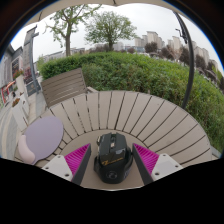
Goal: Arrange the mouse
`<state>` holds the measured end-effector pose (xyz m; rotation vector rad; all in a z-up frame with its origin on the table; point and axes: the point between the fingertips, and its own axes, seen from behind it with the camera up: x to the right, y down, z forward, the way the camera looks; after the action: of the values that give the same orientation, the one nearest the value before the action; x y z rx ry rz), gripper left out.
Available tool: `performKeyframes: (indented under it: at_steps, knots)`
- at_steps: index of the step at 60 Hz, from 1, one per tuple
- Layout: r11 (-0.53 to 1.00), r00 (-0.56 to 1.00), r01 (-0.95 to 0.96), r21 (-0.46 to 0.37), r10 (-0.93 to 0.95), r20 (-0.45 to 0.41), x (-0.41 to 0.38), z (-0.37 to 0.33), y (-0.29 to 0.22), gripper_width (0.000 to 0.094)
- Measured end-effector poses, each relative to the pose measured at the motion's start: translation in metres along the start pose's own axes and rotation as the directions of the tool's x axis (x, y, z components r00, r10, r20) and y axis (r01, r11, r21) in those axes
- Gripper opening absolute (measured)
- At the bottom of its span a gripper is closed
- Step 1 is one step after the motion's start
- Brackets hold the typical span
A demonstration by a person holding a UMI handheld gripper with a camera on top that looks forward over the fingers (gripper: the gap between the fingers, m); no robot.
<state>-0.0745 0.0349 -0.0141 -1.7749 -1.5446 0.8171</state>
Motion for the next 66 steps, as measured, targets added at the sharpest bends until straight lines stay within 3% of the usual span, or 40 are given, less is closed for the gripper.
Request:
performKeyframes:
  at_steps: [10,18,26,35,50,57,66]
  knots:
    - [0.999,0.999,0.037,-0.014,-0.037,-0.021,0.007,0.007,-0.001,0.0632]
    - [0.998,0.998,0.060,-0.036,-0.061,-0.030,0.009,0.008,-0.003,0.0528]
    - [0.996,0.997,0.058,-0.066,-0.061,-0.055,0.014,0.000,-0.006,0.0519]
    - [0.998,0.998,0.025,-0.052,-0.028,-0.061,0.004,-0.028,-0.049,0.0519]
    - [0.999,0.998,0.046,0.025,-0.046,0.030,-0.116,-0.047,-0.142,0.0517]
    - [0.999,0.997,0.045,0.002,-0.045,0.060,-0.193,-0.027,-0.134,0.0516]
    - [0.997,0.998,0.060,-0.053,-0.058,0.022,-0.255,0.014,-0.084,0.0518]
